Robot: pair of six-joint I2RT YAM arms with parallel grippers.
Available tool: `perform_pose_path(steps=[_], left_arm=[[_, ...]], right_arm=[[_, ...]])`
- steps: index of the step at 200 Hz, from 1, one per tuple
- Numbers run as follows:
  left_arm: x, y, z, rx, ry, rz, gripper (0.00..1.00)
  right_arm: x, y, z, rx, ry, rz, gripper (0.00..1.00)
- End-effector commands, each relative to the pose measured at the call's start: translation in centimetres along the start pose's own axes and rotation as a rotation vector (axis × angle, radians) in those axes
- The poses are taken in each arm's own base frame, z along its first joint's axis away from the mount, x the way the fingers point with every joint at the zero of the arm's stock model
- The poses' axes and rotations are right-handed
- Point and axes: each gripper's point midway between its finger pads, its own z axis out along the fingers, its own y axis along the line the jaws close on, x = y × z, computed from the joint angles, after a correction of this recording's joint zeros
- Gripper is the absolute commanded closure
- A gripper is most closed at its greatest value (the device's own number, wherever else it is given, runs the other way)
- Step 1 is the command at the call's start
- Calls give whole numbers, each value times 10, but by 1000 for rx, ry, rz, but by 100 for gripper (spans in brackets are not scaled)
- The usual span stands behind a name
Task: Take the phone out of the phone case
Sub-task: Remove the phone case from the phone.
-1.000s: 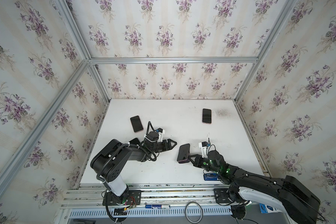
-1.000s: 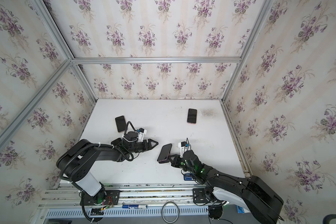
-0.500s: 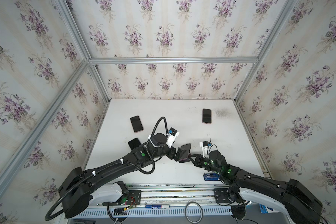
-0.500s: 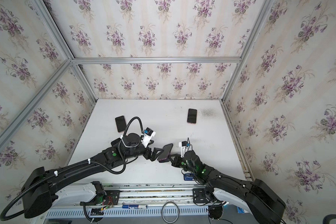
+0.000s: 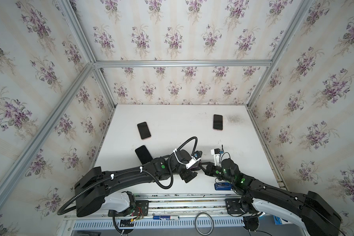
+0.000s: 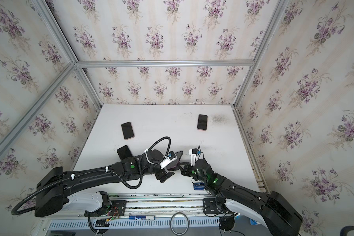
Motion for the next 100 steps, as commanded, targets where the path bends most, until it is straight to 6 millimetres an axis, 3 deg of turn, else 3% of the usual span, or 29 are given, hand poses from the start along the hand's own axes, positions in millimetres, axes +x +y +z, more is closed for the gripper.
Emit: perform_pose_path(steps=[1,39,100], left_arm=[[-5,8,4,-46,4,31,7],[-8,11,15,-66,15,47,13],[-13,14,28,-88,11,57,40]], right_arm=[[-8,14,-2,-58,-31,-2,100],[-7,15,-3,-69,-27,-2,100],[-5,15,-3,-77,-25,8,100]])
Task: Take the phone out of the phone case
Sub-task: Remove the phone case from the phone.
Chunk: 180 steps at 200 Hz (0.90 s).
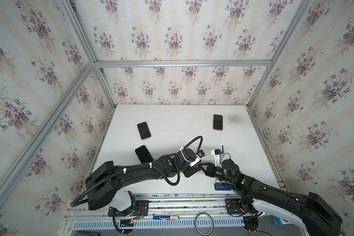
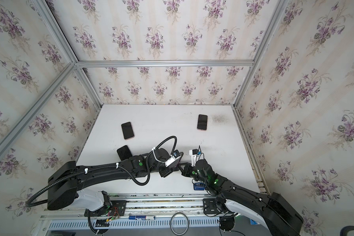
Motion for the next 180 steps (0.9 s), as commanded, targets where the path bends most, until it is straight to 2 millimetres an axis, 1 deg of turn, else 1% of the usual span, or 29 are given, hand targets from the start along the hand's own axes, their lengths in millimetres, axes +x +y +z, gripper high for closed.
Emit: perform_pose_path(steps=[1,9,14,17,35,71,96,117,134,150,165,180], left_arm=[[-10,4,3,-23,-34,9,41],[-10,3,4,-16,-36,12,44],[-10,2,5,-12,-36,13,44],[-10,1,5,-9,-37,13,48],[-9,1,10,-10,-30,17,56],[-6,2,16,-28,-35,11,69],[-8,4,15,-41,-49,7,79],[-12,6,10,-55,-69,4,86],[-14,11,5,-86,-81,4,89],[-12,23,-1,-151,-89,-1,92],[-10,34,-8,-218,-89,6,93],[-7,47,-20,-290,-93,15,93]], right_arm=[[-9,18,-1,-74,-34,-1,100],[-8,17,-1,-74,-33,0,100],[-8,17,-1,-73,-33,3,100],[-8,16,-1,-73,-33,3,100],[-8,16,-1,-75,-34,6,100],[-8,16,-1,-74,-33,9,100],[-8,18,-1,-82,-32,13,100],[-8,18,0,-80,-29,16,100],[-7,17,0,-76,-25,17,100],[-5,13,1,-54,-14,16,100],[0,5,1,-8,13,15,100],[4,-4,1,47,40,2,100]])
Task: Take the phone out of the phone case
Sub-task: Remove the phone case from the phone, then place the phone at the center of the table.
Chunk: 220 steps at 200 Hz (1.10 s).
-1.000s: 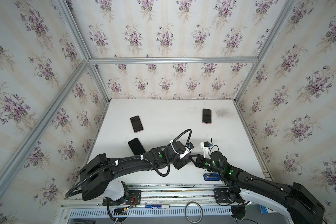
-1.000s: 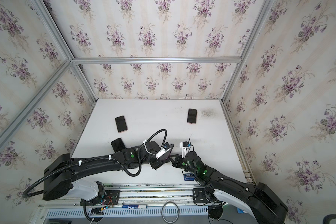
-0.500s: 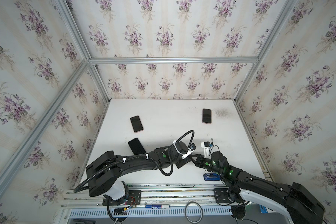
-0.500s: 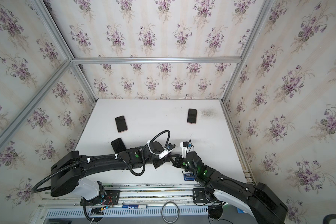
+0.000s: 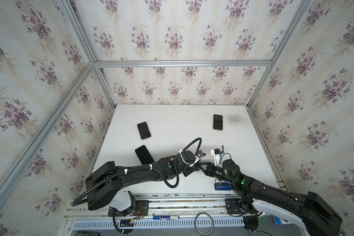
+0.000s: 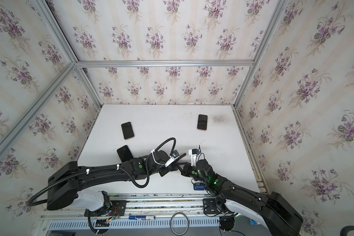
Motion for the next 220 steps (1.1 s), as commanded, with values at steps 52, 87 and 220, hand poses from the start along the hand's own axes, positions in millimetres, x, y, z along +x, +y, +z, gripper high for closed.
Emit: perform_pose_path(steps=[52,87,220], left_arm=[[12,67,-44,-352,-24,10,93],[31,76,-51,-409,7,-14,93],[63,38,3,-448,251,241,82]], right_arm=[[3,-48,-8,218,63,21,100],[-12,-56,-12,238,62,60,100],[-23,-51,33,185,116,119,100]])
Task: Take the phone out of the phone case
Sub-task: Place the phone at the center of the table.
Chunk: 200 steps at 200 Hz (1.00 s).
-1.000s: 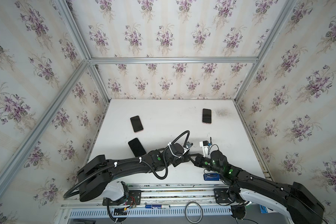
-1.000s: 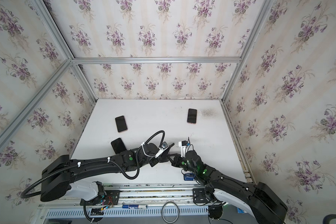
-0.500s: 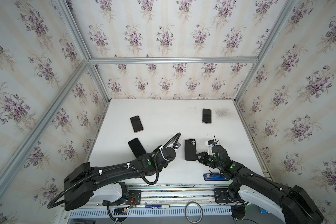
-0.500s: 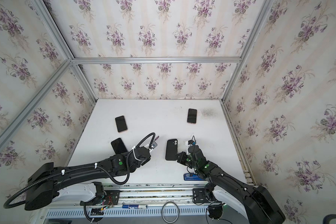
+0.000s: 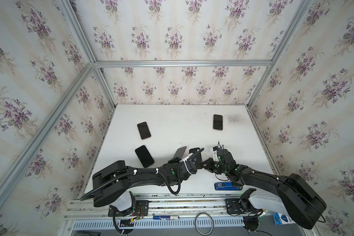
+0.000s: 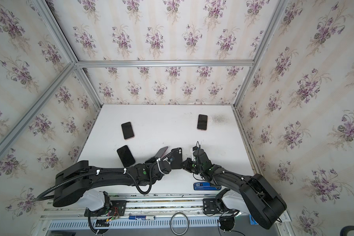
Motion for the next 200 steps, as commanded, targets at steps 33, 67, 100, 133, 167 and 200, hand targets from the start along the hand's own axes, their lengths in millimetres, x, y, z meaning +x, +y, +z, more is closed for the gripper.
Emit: perform_pose_path(steps=[33,67,100,133,167,200], left_arm=[[-7,-24,3,25,17,58,79],[-6,-42,9,35,47,85,81],[-8,-53,13,61,56,79,80],[-10,-62,16,87,64,72,68],[-12,-67,19,93,69,48,54],[-25,-49,5,88,20,-49,25]], right_arm=[[-13,19,11,-70,-17,-16,100],[-13,12,13,-37,-20,-25,100],[-13,8,13,-14,-18,-37,100],[-12,1,12,14,-24,-39,100],[-13,-6,6,52,-44,-44,100],[-13,-8,-1,70,-59,-59,100]])
